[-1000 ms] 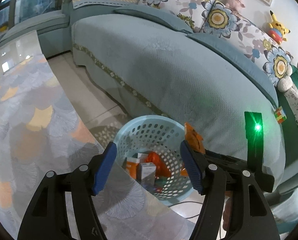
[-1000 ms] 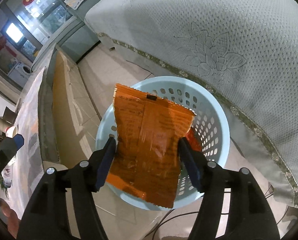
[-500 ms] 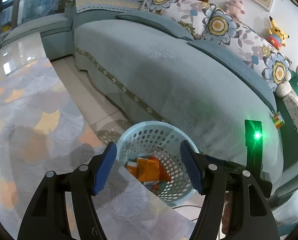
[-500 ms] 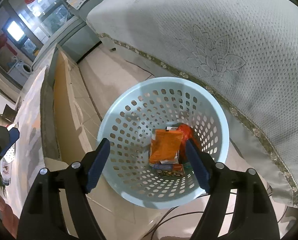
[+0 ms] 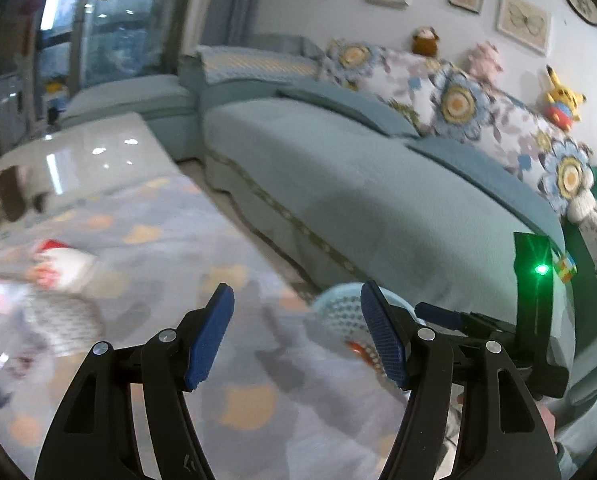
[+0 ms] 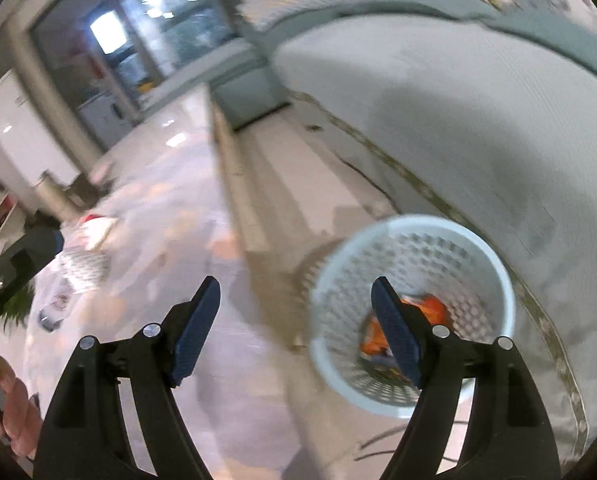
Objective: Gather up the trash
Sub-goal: 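Move both open tools back toward the table, then grasp the clear plastic bottle with the left tool while the right tool grasps the polka-dot paper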
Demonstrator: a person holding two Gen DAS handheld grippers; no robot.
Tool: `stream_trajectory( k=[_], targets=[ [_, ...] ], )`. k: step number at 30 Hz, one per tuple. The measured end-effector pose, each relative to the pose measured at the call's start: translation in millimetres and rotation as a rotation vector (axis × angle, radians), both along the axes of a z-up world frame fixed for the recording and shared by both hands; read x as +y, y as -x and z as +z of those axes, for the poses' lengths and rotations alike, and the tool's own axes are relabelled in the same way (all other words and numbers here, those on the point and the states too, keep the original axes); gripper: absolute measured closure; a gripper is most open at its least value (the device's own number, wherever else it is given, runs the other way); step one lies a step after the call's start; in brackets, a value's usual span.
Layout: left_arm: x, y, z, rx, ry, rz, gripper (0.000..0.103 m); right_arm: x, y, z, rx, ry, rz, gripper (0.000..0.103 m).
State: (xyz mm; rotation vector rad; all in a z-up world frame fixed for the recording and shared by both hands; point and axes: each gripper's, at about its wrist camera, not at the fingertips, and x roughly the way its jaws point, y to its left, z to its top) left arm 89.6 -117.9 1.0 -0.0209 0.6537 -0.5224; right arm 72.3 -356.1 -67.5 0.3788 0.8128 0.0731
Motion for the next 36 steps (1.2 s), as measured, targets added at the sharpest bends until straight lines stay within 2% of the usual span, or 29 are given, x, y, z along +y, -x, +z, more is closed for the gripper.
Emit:
stream_trajectory(
  k=[5, 10, 14, 17, 19, 23, 28, 32, 36],
  targets=[
    [76, 9, 14, -0.032, 0.004, 0.120, 0.037, 64, -8, 29, -0.064, 0.041, 0.116, 0.029],
    [150, 5, 13, -0.014, 0.054, 0.245, 0.033, 125, -18, 40, -0.091, 0.073, 0.210, 0.029],
    [195, -9, 1, 0.017, 0.015, 0.280, 0.025, 171, -28, 41, -0.097, 0.078, 0.287, 0.029],
    [212, -23, -15, 0.036, -0.089, 0.274, 0.025, 202, -37, 40, -0.108, 0.082, 0.347, 0.029],
    [221, -27, -25, 0.046, -0.118, 0.264, 0.025, 221, -43, 39, -0.114, 0.087, 0.377, 0.029],
    [241, -41, -45, 0.088, -0.124, 0.253, 0.026, 256, -57, 31, -0.111, 0.114, 0.411, 0.029],
    [241, -60, -66, 0.131, -0.134, 0.227, 0.030, 285, -68, 22, -0.106, 0.134, 0.453, 0.029],
    [239, -75, -75, 0.169, -0.117, 0.222, 0.036, 290, -76, 19, -0.100, 0.099, 0.471, 0.029],
    [239, -73, -80, 0.185, -0.085, 0.242, 0.042, 290, -87, 14, -0.089, 0.065, 0.464, 0.029]
  ],
)
